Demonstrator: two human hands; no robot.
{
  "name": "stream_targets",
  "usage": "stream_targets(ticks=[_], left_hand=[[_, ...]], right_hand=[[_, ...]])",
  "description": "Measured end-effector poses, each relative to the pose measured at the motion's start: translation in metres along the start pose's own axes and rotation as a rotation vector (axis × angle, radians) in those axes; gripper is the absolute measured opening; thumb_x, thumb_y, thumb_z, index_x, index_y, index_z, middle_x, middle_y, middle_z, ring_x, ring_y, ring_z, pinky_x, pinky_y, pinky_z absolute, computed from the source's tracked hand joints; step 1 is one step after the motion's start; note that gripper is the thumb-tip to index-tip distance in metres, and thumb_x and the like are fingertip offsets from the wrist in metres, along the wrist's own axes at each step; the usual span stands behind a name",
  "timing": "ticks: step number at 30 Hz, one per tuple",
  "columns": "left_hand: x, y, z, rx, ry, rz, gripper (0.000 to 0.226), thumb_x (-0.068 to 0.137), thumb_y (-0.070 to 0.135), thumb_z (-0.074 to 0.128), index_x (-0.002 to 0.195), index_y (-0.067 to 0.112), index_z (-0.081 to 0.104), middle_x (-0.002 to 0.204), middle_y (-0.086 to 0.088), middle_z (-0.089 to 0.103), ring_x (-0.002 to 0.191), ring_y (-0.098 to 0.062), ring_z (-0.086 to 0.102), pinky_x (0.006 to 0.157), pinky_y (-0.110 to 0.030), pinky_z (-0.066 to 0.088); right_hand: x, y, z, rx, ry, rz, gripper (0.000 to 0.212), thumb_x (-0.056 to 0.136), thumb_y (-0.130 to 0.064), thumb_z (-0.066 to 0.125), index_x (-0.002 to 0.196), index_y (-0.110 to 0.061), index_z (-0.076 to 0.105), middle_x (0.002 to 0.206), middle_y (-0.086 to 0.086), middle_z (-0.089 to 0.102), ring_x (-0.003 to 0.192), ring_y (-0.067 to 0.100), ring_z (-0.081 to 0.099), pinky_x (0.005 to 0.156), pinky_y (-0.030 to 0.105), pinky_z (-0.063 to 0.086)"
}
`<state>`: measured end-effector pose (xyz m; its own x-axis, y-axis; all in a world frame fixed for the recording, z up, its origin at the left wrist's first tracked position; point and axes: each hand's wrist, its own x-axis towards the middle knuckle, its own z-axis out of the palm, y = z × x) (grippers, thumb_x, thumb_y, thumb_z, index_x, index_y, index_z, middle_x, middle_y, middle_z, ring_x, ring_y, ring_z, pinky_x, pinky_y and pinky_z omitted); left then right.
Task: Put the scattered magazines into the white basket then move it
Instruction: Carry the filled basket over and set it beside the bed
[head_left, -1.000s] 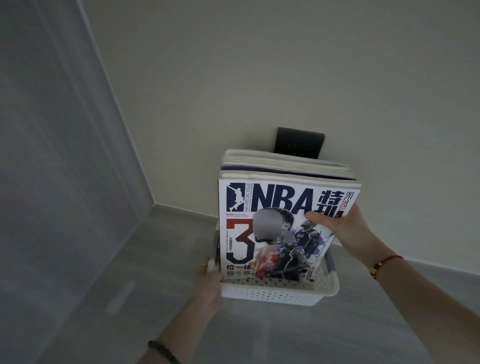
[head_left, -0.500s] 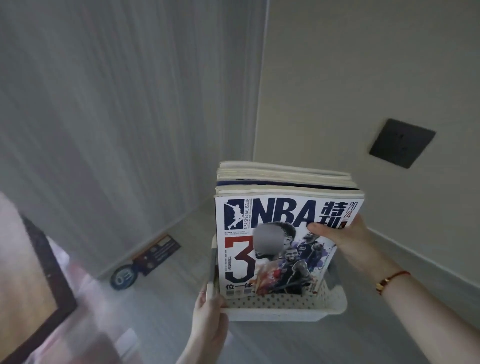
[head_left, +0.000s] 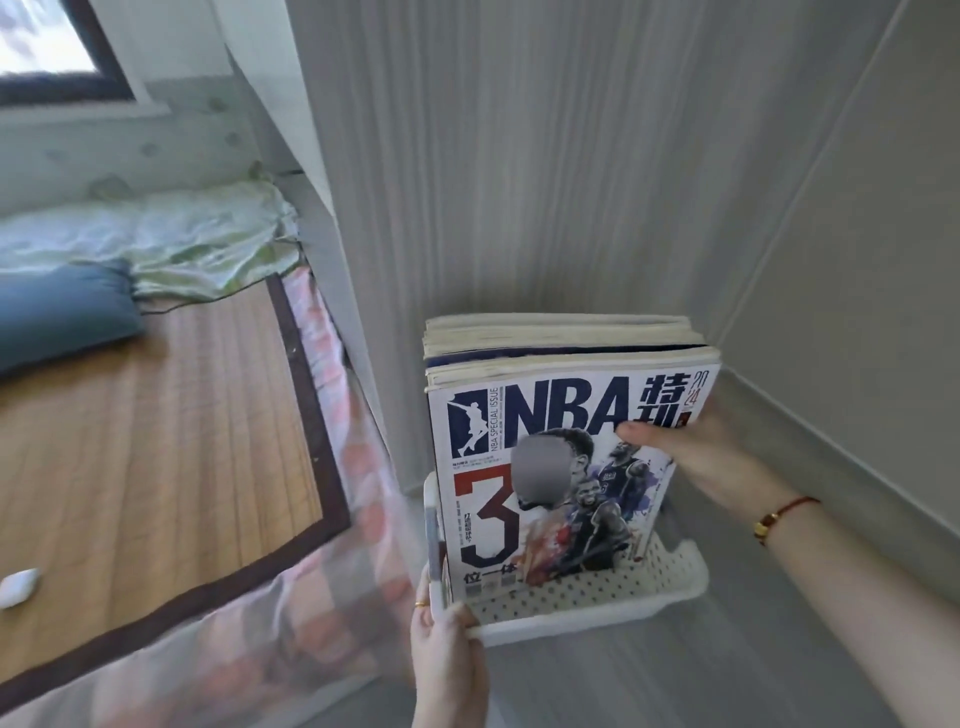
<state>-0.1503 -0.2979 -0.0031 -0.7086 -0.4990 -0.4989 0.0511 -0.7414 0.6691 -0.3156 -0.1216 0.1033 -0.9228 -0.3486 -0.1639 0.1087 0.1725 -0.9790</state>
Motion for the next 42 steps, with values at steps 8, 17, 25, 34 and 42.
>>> stream_targets(ticks=[8,17,25,34,42], left_hand=[[0.032,0.006,0.021,-0.035,0.099,0.101,0.075,0.064,-0.028,0.020,0.121,0.009,0.051,0.081,-0.014,0.058,0.064,-0.021,0.051,0.054,-0.023,0.045],[0.047,-0.007,0.017,0.110,0.077,0.193,0.073,0.069,-0.028,0.026,0.126,0.012,0.047,0.071,0.009,0.071,0.062,-0.010,0.059,0.058,-0.019,0.047],[0.038,0.065,0.016,0.733,-0.111,0.538,0.083,0.058,0.042,0.068,0.122,0.062,0.019,0.144,0.016,0.026,0.131,0.003,0.024,0.110,-0.028,0.018],[0.072,0.092,0.063,0.861,-0.285,0.507,0.065,0.058,0.020,0.081,0.114,0.023,0.048,0.103,-0.001,0.066,0.086,-0.008,0.067,0.067,-0.019,0.056],[0.083,0.078,0.060,0.589,-0.220,0.561,0.062,0.043,0.028,0.082,0.101,0.022,0.059,0.085,0.006,0.074,0.074,-0.012,0.071,0.056,-0.017,0.054]], right_hand=[[0.065,-0.017,0.018,-0.002,-0.057,-0.111,0.056,0.046,-0.018,0.078,0.097,-0.026,0.059,0.102,0.000,0.068,0.094,0.010,0.065,0.074,0.024,0.050],[0.092,-0.015,0.019,0.005,-0.091,-0.184,0.059,0.043,-0.022,0.080,0.099,-0.024,0.060,0.100,0.000,0.070,0.094,0.013,0.067,0.075,0.024,0.055],[0.086,-0.016,0.019,-0.056,-0.108,-0.161,0.048,0.048,-0.031,0.079,0.093,-0.026,0.062,0.096,0.005,0.071,0.091,0.010,0.067,0.079,0.025,0.052],[0.088,-0.005,0.032,0.000,0.007,-0.138,0.052,0.050,-0.028,0.077,0.098,-0.024,0.059,0.089,-0.009,0.070,0.079,-0.002,0.066,0.059,0.010,0.050],[0.103,-0.003,0.036,0.029,0.053,-0.233,0.050,0.042,-0.026,0.081,0.088,-0.026,0.062,0.085,-0.010,0.073,0.080,0.003,0.068,0.061,0.012,0.051]])
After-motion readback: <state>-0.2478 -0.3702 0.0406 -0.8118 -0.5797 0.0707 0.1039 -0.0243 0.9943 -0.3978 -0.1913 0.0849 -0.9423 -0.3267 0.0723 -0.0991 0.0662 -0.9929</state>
